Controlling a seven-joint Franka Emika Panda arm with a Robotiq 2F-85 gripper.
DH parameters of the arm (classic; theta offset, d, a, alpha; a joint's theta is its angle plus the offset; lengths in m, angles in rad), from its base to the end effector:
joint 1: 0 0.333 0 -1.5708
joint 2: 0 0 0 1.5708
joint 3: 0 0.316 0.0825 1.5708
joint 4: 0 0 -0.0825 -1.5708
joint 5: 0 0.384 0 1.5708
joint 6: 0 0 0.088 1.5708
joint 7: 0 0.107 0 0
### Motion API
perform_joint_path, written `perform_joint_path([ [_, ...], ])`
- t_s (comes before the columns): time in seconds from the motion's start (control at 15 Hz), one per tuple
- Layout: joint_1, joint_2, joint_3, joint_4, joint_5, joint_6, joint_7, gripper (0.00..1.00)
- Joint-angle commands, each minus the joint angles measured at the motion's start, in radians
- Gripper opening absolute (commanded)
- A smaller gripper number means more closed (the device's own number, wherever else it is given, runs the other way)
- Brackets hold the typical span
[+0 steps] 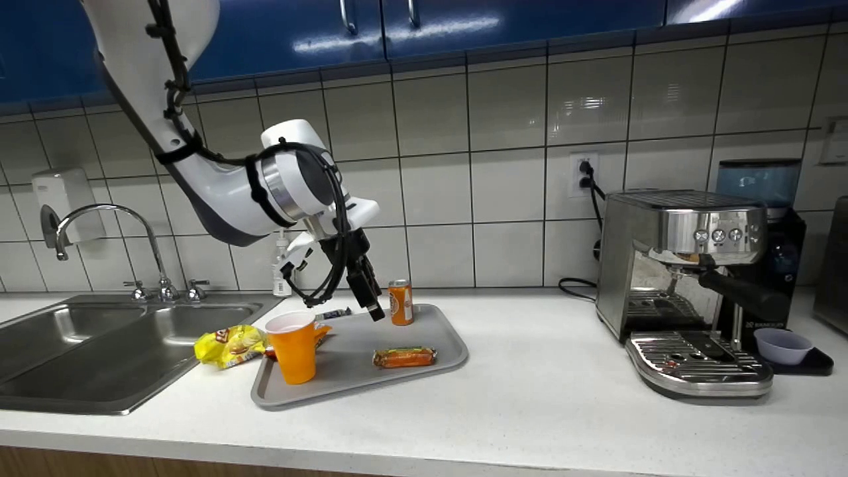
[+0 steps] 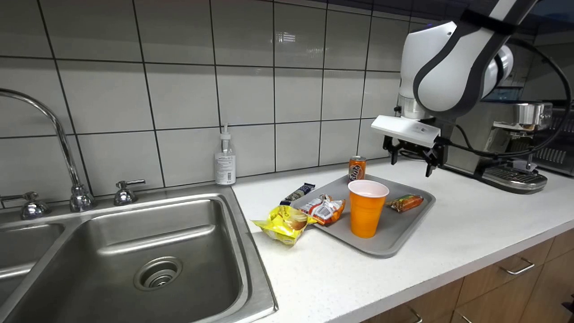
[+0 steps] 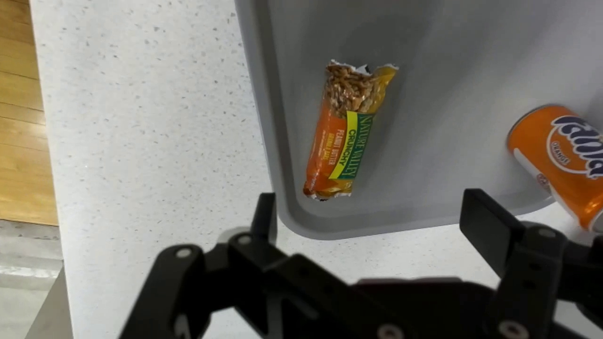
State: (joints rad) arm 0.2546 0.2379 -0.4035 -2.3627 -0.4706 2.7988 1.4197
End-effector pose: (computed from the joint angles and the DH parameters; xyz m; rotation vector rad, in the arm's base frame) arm 0.5245 -0.0592 0.2519 2.5253 -1.5819 0.4959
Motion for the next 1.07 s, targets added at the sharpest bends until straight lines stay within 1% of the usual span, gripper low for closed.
perform_joint_path([
  [0.0,-0.057,-0.105,0.077,-0.071,-0.025,0.02,-0.081,1.0],
  [0.2,-0.086,-0.142,0.141,-0.093,-0.003,0.026,-0.159,1.0],
  [0.47,-0.126,-0.174,0.219,-0.116,0.042,0.039,-0.293,1.0],
  [0.73,-0.152,-0.192,0.282,-0.13,0.133,0.043,-0.463,1.0],
  [1.0,-0.16,-0.204,0.323,-0.132,0.23,0.035,-0.619,1.0],
])
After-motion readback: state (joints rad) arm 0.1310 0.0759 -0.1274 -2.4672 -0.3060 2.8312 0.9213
